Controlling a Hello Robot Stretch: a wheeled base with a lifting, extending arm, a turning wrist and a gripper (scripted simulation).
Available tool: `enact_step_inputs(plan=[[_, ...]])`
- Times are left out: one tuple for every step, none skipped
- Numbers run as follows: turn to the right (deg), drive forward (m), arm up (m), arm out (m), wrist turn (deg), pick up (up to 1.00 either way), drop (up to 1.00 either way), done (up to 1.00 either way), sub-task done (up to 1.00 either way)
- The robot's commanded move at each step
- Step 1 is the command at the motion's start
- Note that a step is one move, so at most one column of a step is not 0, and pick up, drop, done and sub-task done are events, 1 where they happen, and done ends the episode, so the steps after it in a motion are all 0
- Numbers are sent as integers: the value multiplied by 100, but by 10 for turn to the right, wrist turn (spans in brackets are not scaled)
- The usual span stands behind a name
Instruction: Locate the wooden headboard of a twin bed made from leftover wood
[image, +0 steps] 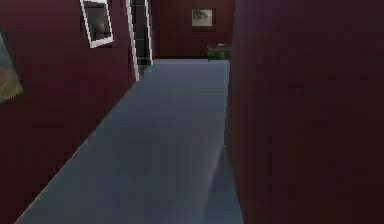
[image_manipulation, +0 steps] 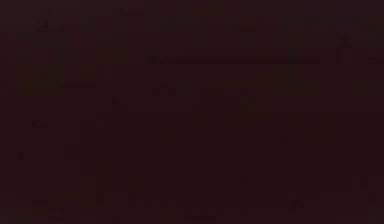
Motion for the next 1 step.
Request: enact_step_inputs(plan=[[-450, 0, 0, 0, 0, 0, 0, 0, 0]])
